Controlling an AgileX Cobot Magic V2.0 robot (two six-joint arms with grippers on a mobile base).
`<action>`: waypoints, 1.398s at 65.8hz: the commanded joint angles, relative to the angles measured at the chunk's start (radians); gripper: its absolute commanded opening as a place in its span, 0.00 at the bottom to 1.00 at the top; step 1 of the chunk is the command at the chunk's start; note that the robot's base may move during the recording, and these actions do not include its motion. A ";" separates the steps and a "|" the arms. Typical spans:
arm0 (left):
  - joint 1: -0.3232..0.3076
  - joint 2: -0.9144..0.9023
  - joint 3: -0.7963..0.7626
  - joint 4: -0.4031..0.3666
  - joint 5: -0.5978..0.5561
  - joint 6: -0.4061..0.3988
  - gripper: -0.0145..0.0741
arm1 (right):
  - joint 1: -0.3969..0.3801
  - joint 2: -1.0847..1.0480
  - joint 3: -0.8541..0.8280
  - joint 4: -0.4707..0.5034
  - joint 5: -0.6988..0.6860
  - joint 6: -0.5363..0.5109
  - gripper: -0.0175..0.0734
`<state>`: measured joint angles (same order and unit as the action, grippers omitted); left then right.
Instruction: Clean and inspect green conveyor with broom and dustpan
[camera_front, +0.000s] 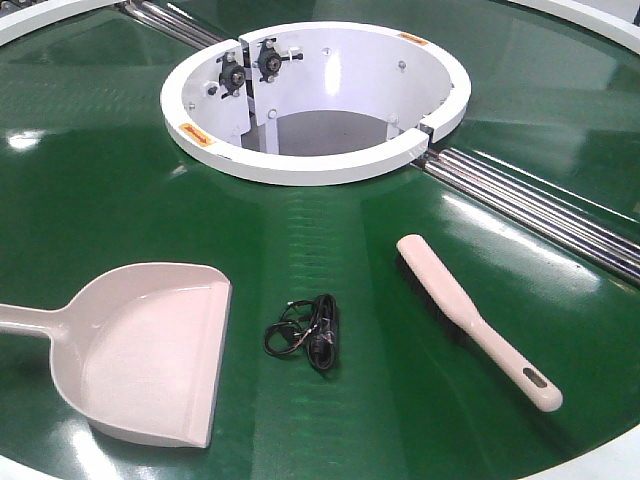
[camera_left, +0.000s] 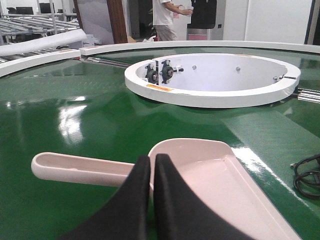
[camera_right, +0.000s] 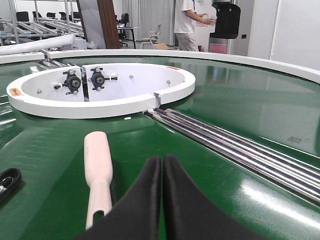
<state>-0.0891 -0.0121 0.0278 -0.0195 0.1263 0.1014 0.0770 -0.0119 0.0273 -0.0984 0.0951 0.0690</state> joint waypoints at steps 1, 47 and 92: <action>-0.006 -0.014 0.010 -0.004 -0.079 -0.002 0.16 | -0.006 -0.011 0.004 -0.002 -0.075 -0.011 0.18; -0.006 -0.014 0.010 -0.004 -0.079 -0.002 0.16 | -0.006 -0.010 0.004 -0.002 -0.075 -0.011 0.18; -0.006 -0.014 0.008 -0.004 -0.200 -0.001 0.16 | -0.006 -0.010 0.004 -0.002 -0.075 -0.011 0.18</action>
<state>-0.0891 -0.0121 0.0278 -0.0195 0.0832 0.1014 0.0770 -0.0119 0.0273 -0.0984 0.0951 0.0690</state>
